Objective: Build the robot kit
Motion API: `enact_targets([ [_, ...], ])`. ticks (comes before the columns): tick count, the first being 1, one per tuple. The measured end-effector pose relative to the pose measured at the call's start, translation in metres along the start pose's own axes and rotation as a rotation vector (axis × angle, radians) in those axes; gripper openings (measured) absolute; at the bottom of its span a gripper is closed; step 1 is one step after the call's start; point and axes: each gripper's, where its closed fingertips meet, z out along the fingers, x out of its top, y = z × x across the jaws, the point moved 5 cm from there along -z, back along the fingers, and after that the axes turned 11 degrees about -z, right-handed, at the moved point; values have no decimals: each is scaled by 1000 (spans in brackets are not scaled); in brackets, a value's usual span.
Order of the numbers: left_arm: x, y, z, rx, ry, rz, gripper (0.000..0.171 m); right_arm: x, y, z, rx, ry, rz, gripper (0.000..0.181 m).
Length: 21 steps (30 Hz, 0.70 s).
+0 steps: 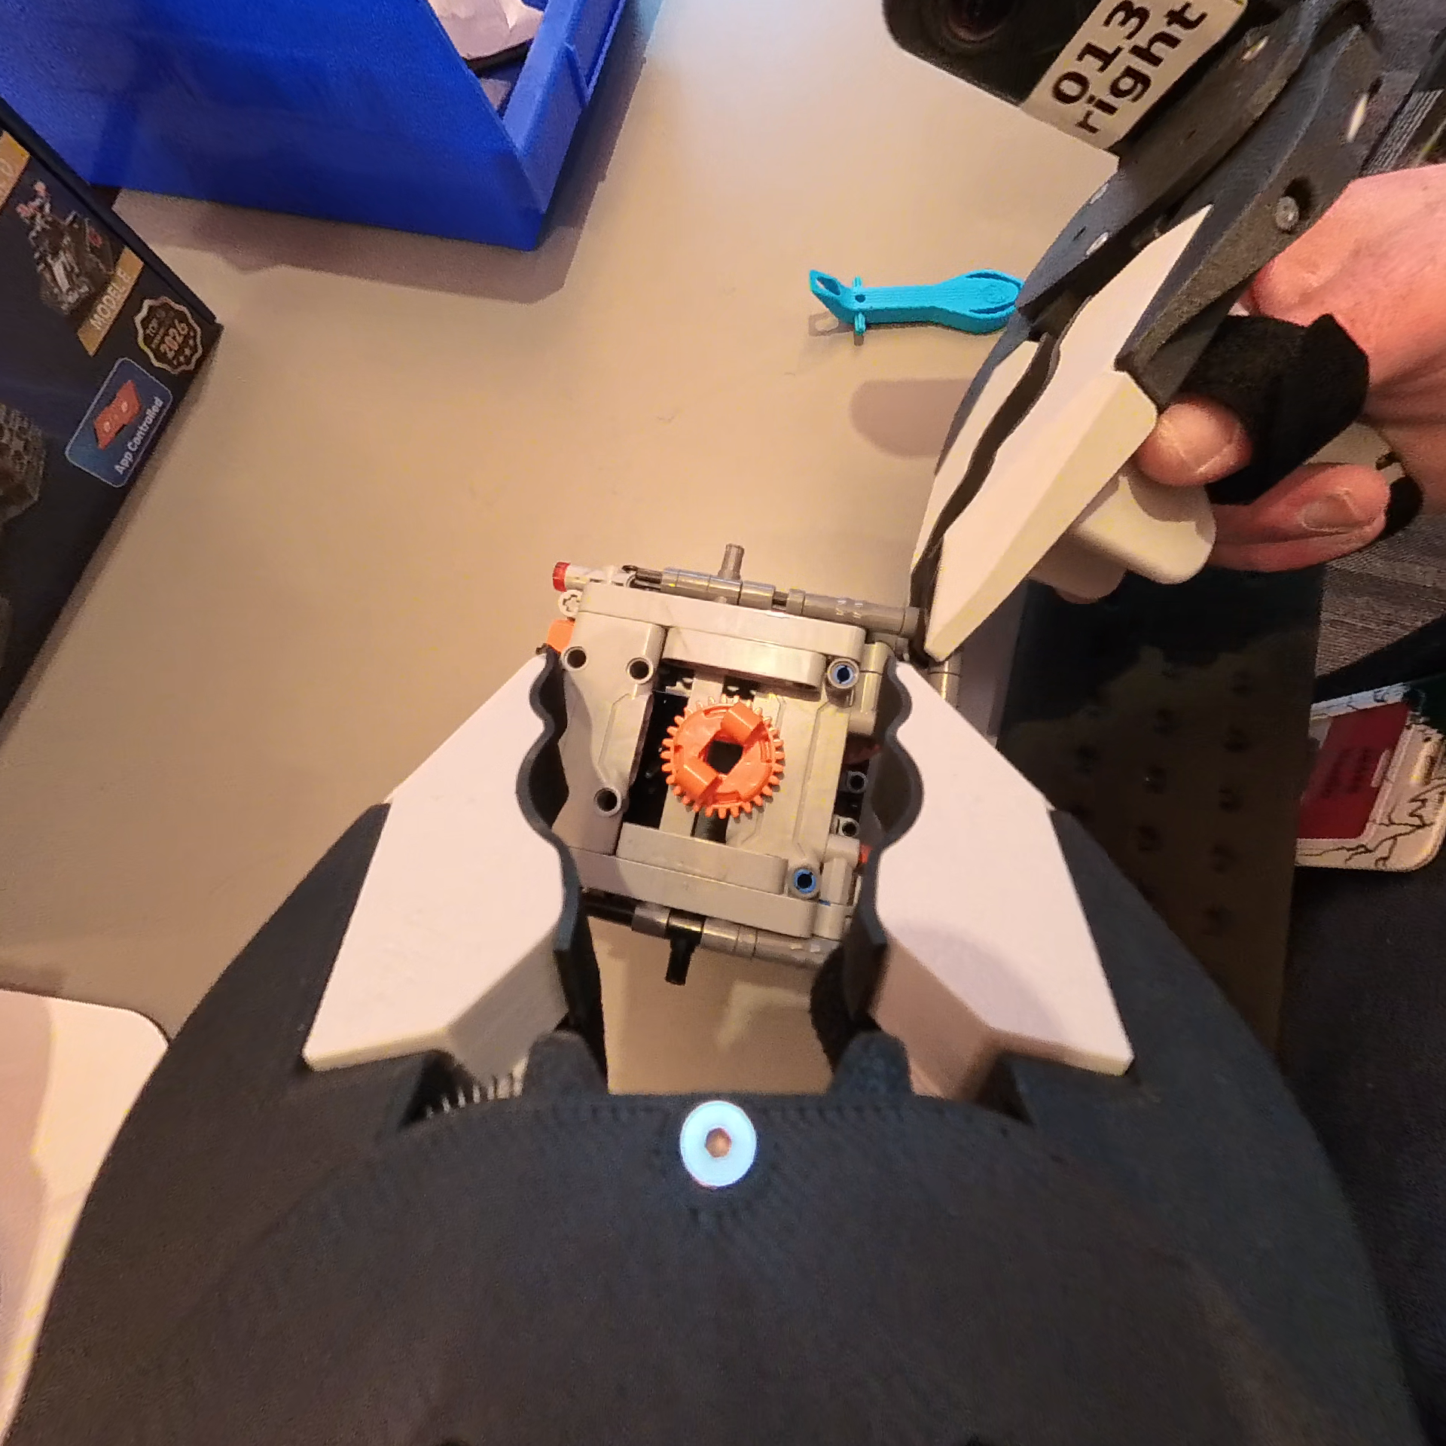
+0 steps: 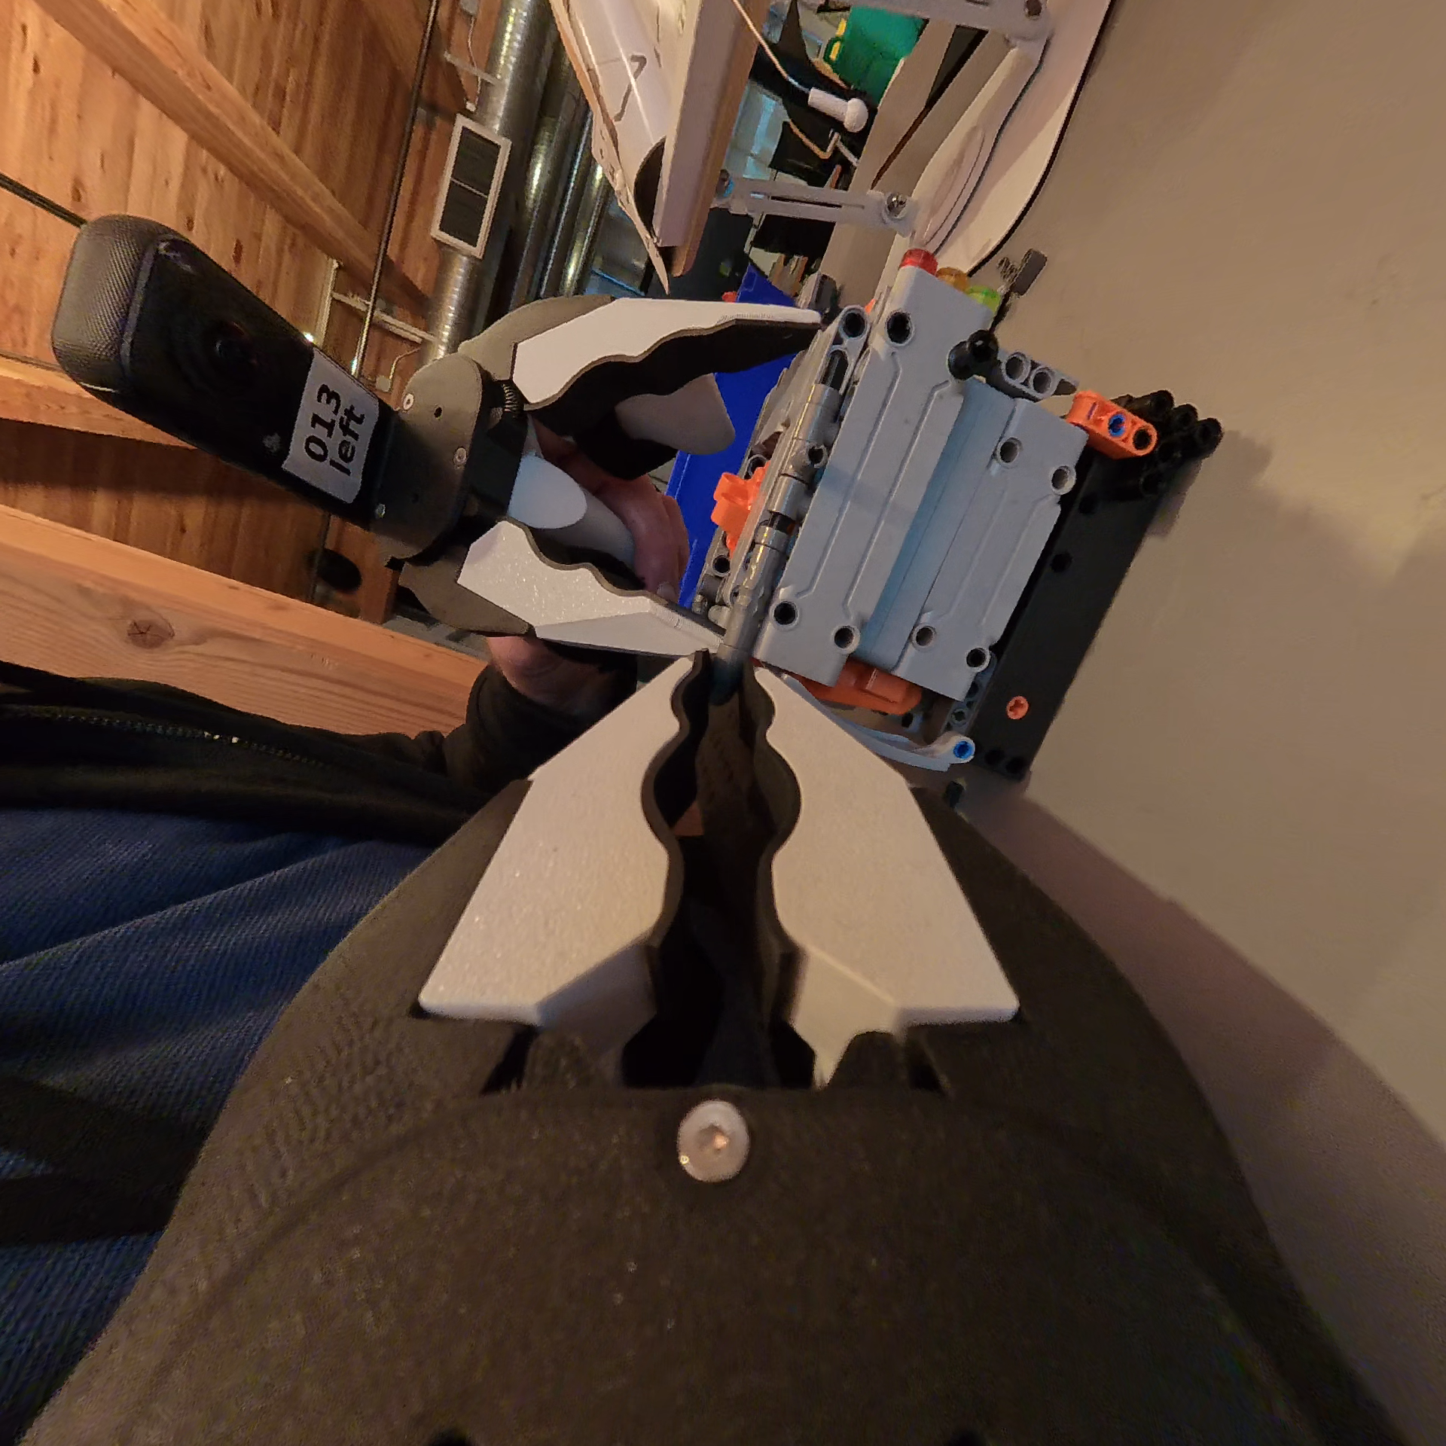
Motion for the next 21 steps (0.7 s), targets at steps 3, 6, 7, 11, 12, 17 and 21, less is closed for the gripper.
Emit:
enact_targets([
  [3, 1, -2, 0, -8, 25, -25, 73, -2, -2, 1, -35, 34, 4, 5],
  [6, 2, 0, 0, 9, 18, -10, 72, -5, -3, 0, -63, 80, 4, 4],
  [7, 2, 0, 1, 1, 17, -2, 72, -5, -4, 0, -82, 72, -27, 5],
  [11, 3, -1, 2, -4, 30, -24, 72, -4, -4, -1, -95, 78, -39, 5],
  [12, 3, -1, 2, -8, 36, -32, 72, -4, -4, -1, -104, 86, -37, 5],
  [17, 3, -1, 2, -6, 50, -43, 72, -5, -5, -2, -134, 96, -45, 4],
  [21, 3, -1, 3, 5, 59, -52, 72, -5, -5, -4, -140, 109, -44, 4],
])
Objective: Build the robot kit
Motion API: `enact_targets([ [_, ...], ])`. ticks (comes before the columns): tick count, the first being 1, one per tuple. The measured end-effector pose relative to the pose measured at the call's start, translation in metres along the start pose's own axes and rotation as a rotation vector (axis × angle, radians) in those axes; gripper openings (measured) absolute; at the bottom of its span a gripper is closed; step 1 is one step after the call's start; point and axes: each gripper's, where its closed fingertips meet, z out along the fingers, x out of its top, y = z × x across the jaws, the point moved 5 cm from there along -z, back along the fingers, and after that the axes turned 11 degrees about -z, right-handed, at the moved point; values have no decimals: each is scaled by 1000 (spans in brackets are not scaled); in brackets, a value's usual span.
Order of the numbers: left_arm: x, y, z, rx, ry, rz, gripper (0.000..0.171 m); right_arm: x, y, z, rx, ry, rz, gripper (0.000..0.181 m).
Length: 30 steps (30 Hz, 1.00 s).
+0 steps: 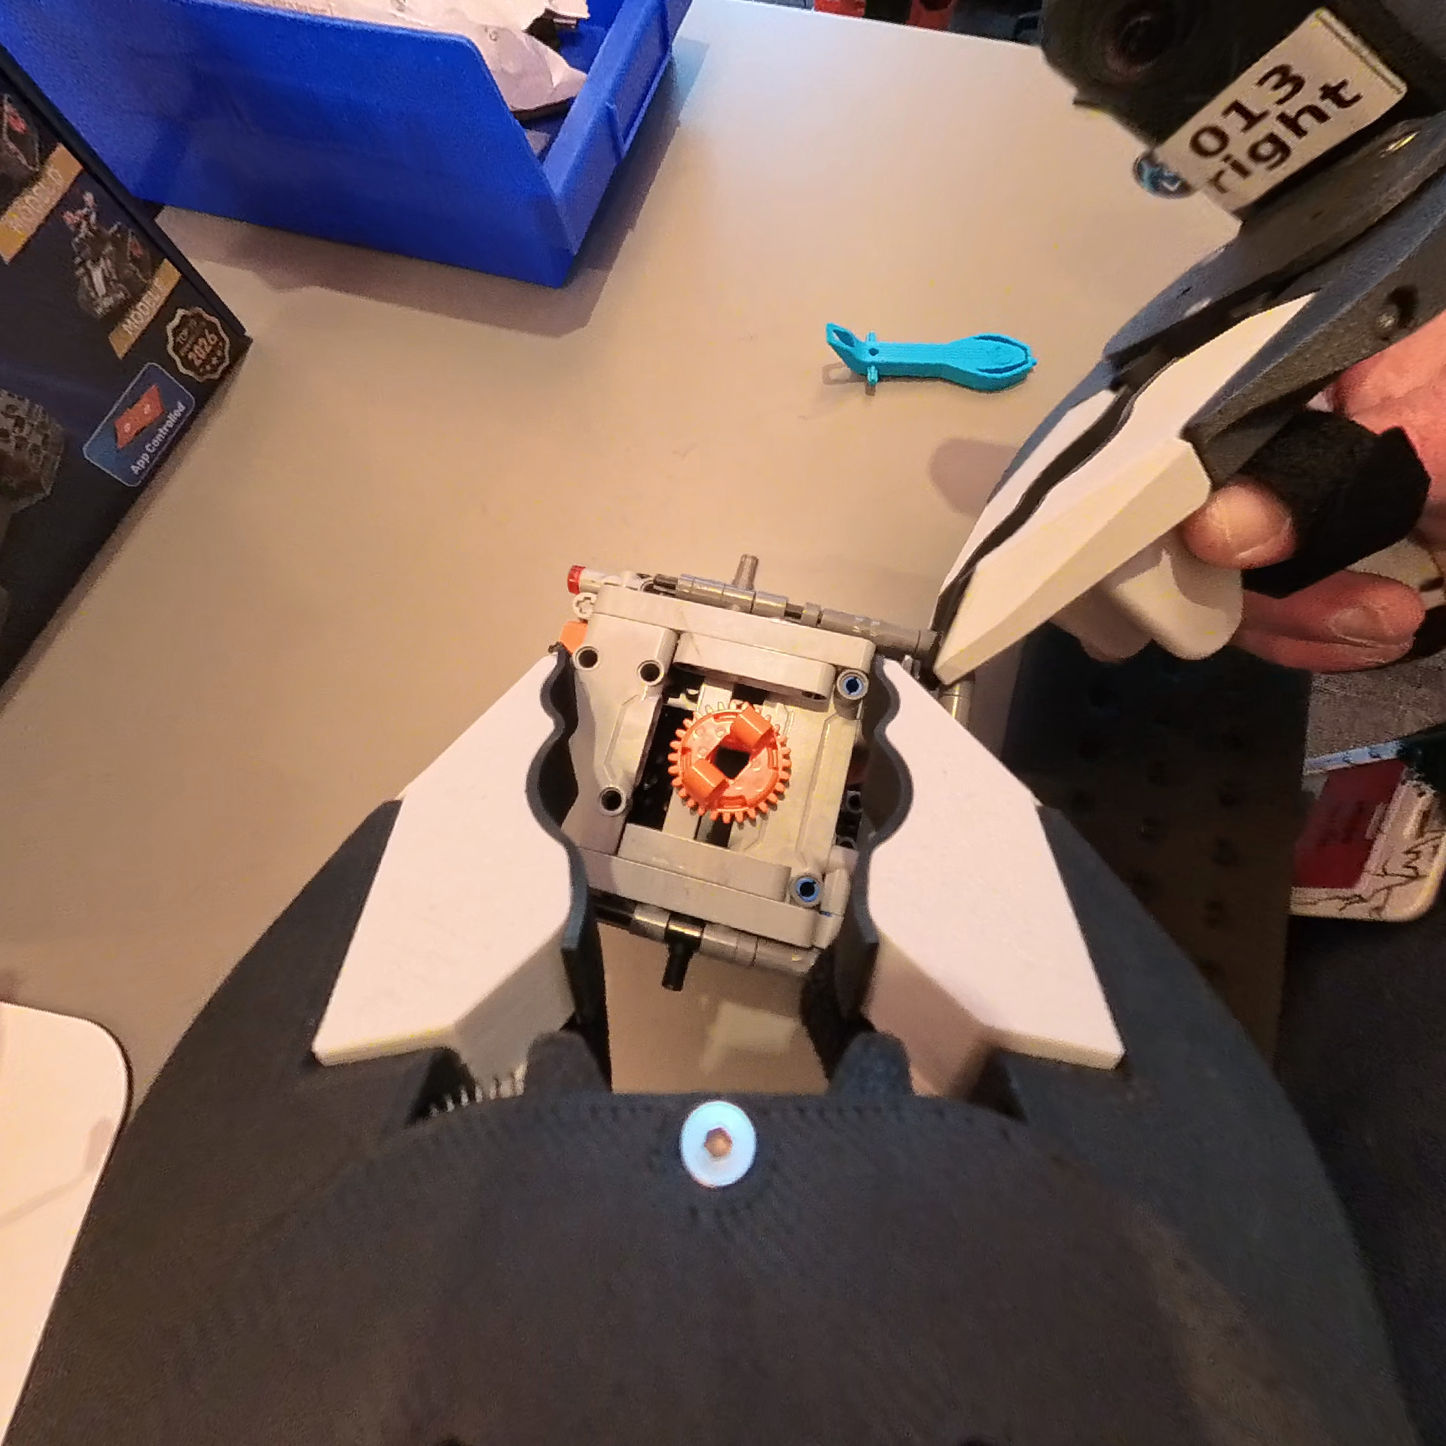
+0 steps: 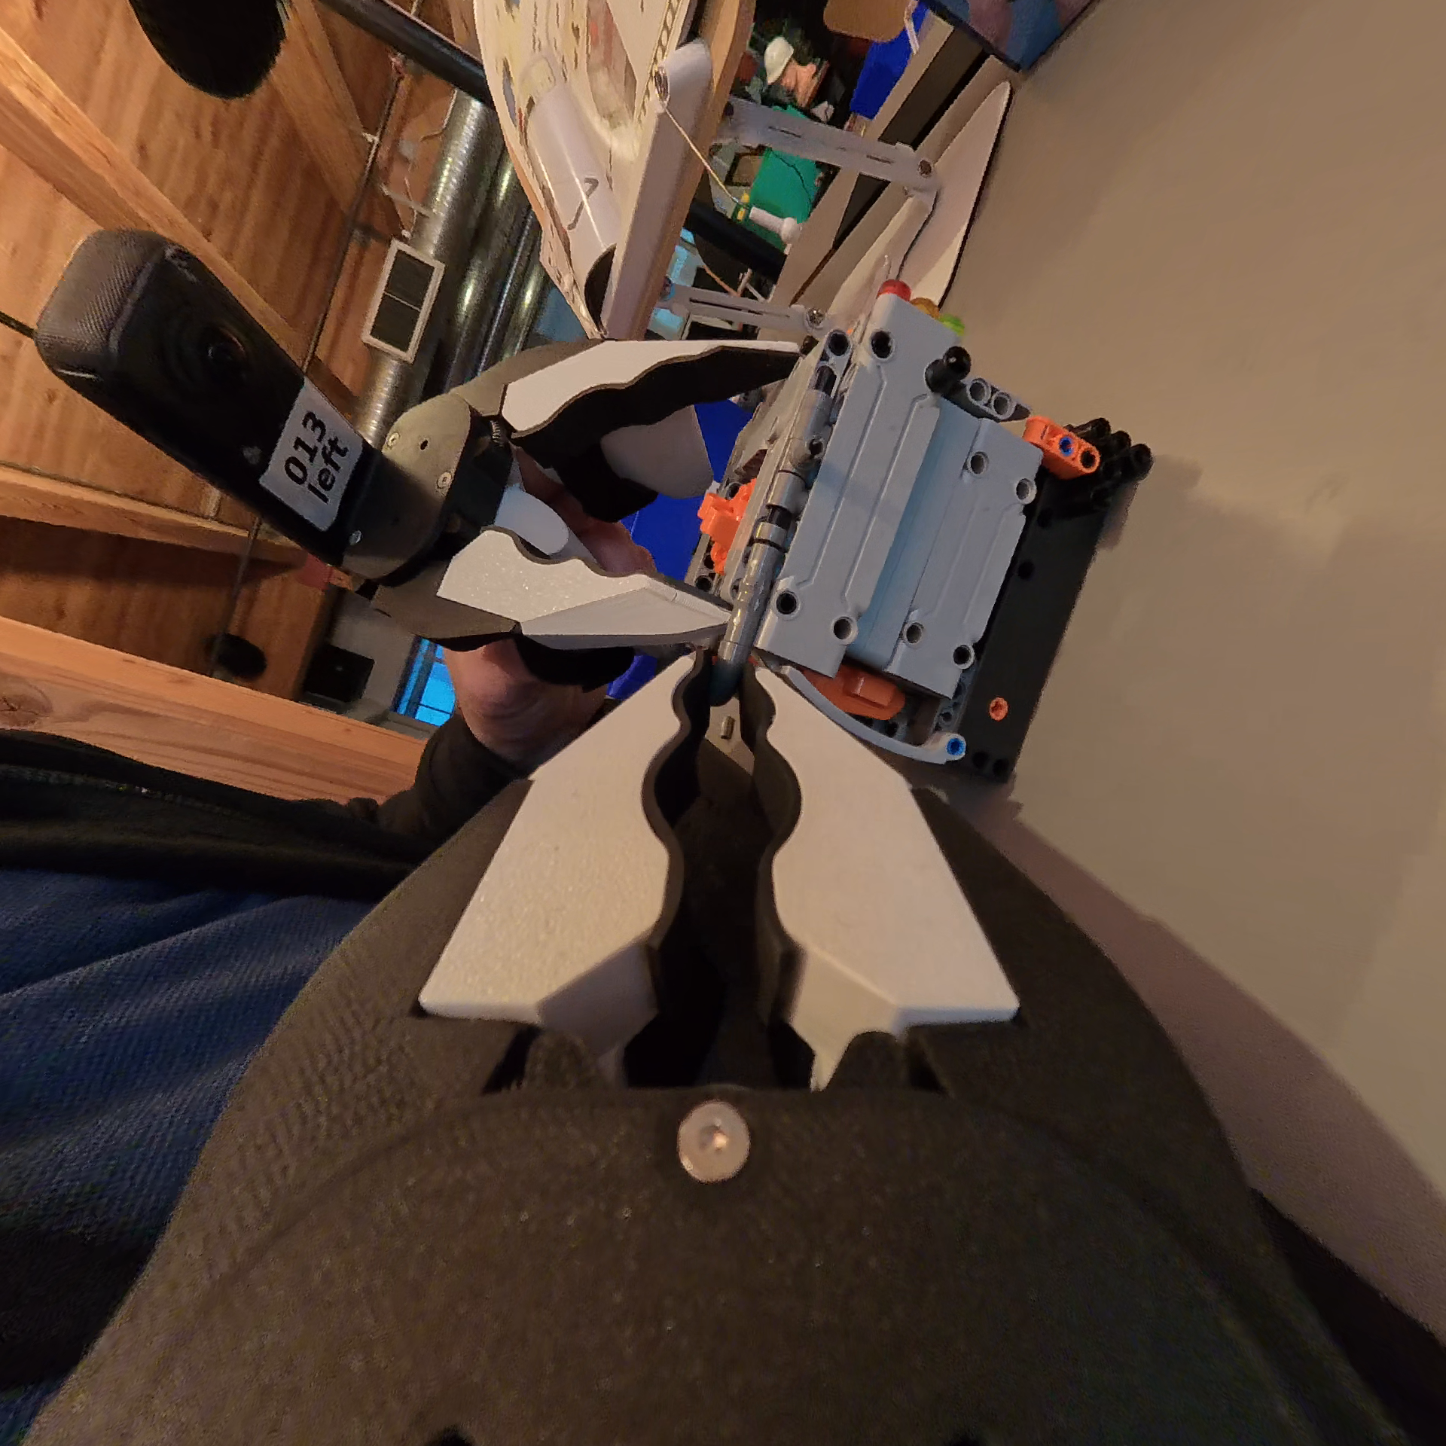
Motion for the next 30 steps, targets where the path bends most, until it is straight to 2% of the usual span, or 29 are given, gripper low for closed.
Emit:
enact_targets([
  [5, 0, -10, -1, 26, 9, -10, 72, -11, -2, 0, 12, -11, 22, 4],
  [14, 2, -5, 1, -3, -18, 29, 73, -6, 0, -1, 63, -10, 34, 7],
  [17, 2, -6, 1, -10, -23, 39, 73, -5, 1, -2, 62, -20, 18, 21],
  [19, 2, -5, 0, -18, -30, 53, 73, -2, 1, -7, 50, -36, -13, 23],
  [22, 2, -6, 0, -34, -33, 70, 73, 7, -2, -17, 41, -62, -134, 21],
  [25, 1, -6, -1, -51, -38, 85, 73, 25, 1, -23, -28, -108, -346, 17],
  [30, 0, -7, -2, -87, -53, 119, 73, 49, 6, -7, -58, -178, -694, 23],
])
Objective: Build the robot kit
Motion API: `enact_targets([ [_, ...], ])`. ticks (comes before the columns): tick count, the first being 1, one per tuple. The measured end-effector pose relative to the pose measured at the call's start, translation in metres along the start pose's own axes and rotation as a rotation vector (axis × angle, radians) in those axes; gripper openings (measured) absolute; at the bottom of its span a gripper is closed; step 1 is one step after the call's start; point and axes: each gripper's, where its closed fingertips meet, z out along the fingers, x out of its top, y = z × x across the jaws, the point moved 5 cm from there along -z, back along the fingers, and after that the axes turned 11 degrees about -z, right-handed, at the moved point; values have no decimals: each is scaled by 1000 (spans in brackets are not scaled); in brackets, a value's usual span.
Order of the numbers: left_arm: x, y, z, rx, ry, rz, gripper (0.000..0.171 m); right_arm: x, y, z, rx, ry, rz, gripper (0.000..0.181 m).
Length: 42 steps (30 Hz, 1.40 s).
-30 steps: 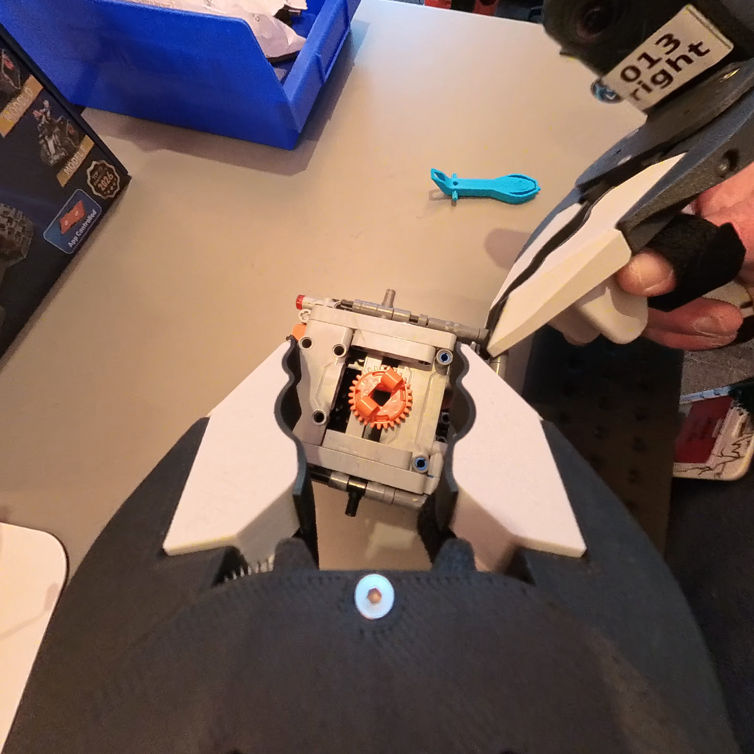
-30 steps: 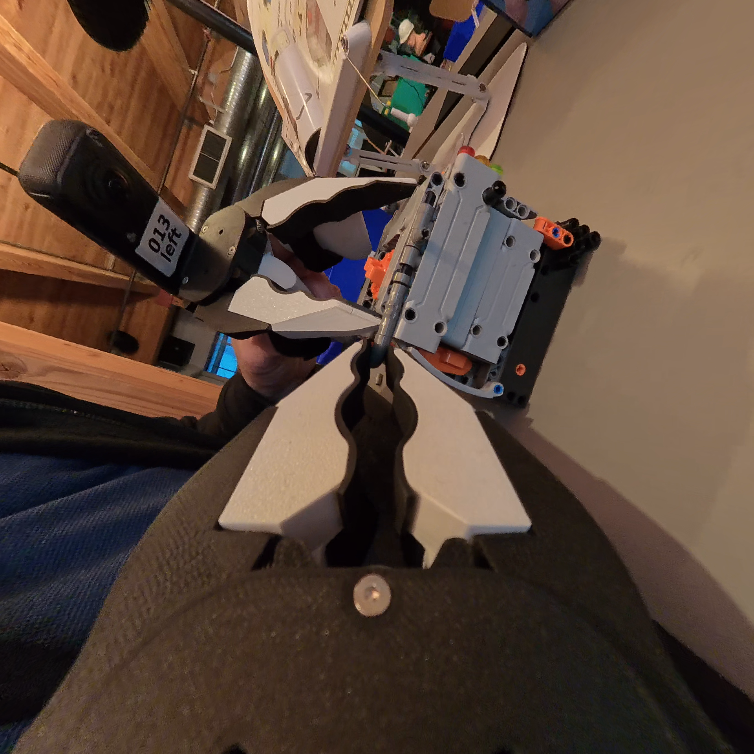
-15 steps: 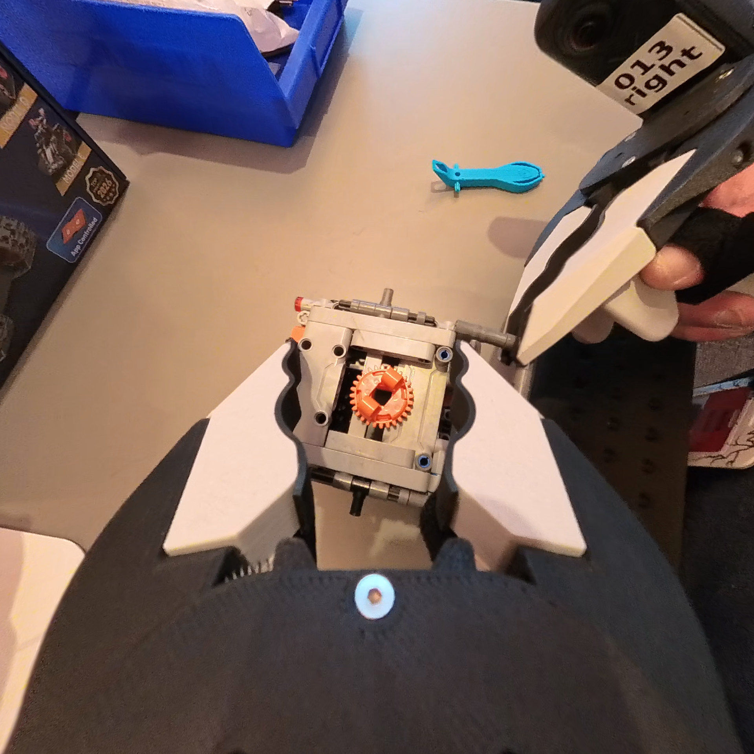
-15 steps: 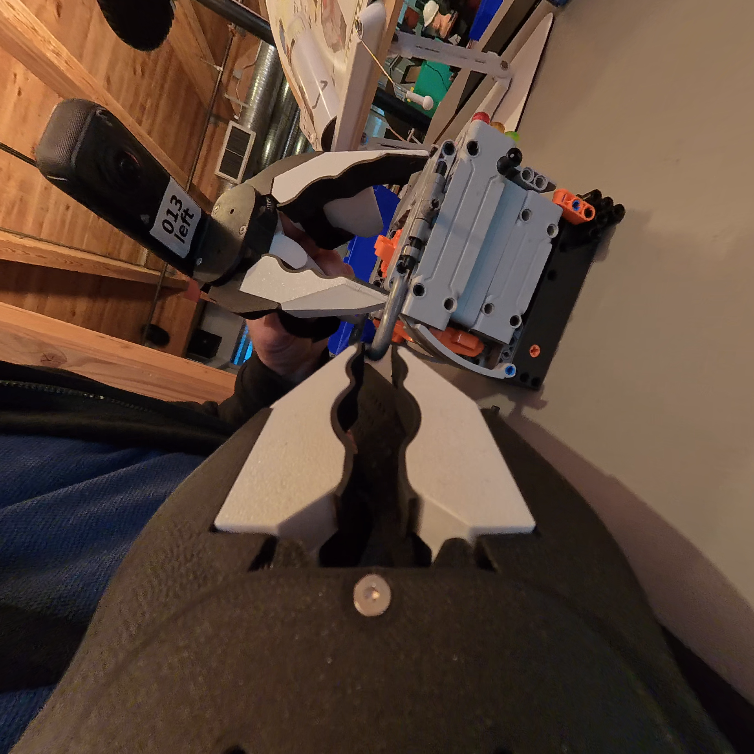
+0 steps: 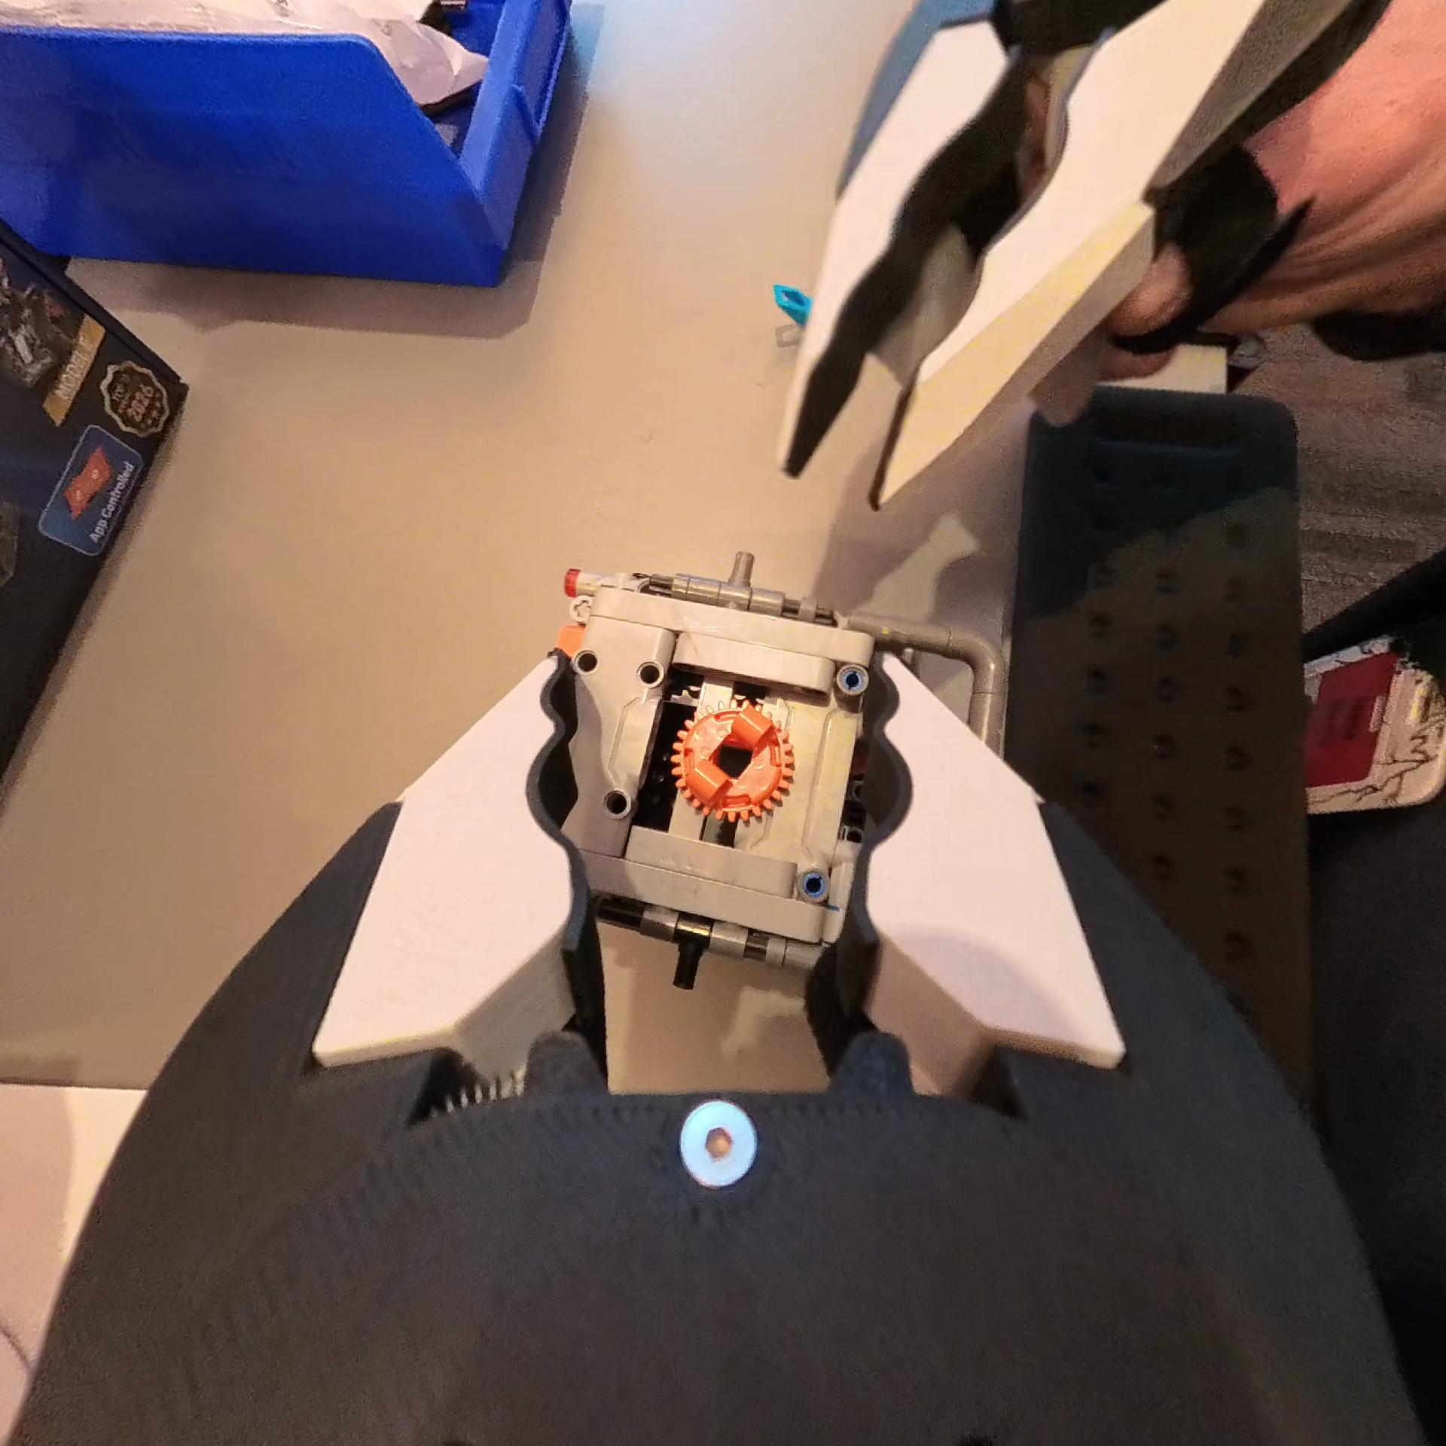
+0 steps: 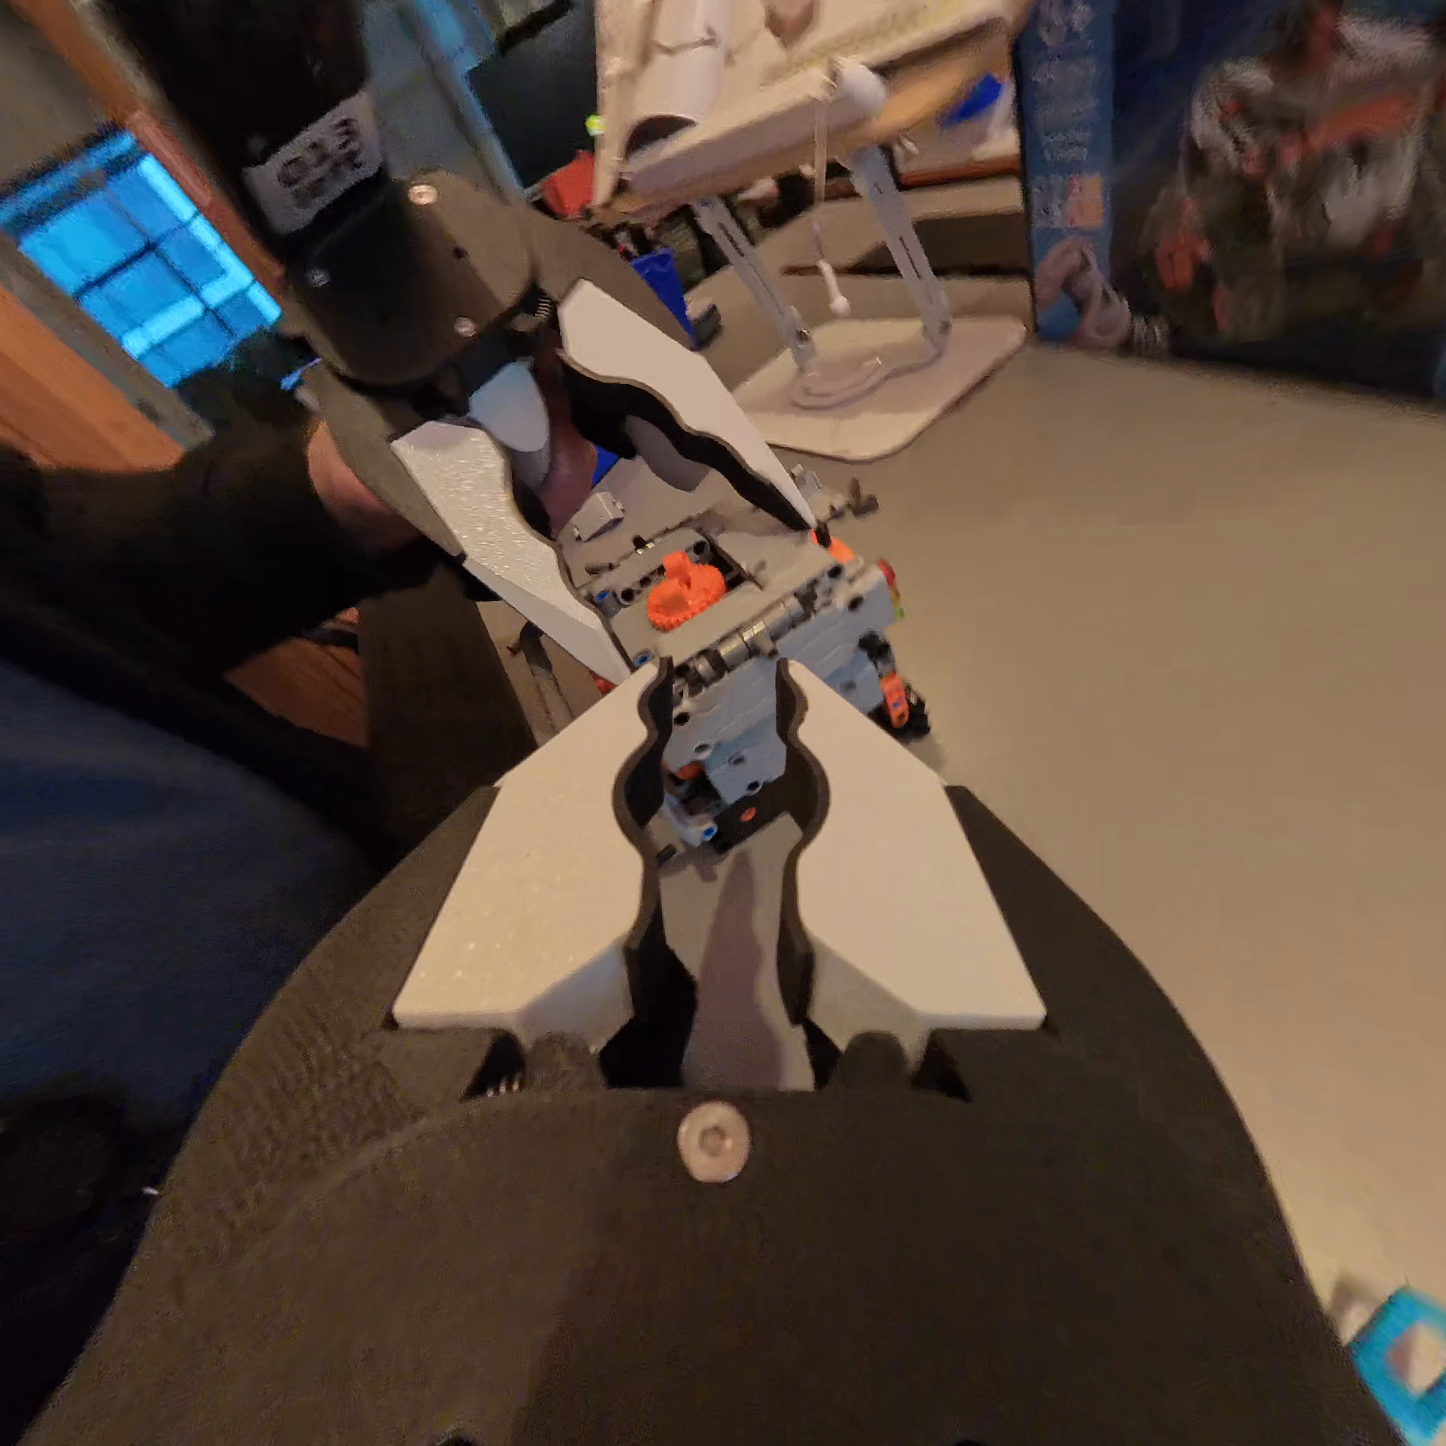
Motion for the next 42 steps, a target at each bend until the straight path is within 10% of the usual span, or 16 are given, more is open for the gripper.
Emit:
enact_targets([
  [13, -2, -1, -1, -44, -2, 37, 73, 6, 17, 29, 275, -22, -256, 56],
  [42, -4, -3, -2, -79, 6, 62, 73, -1, 15, 37, 315, -85, -447, 39],
])
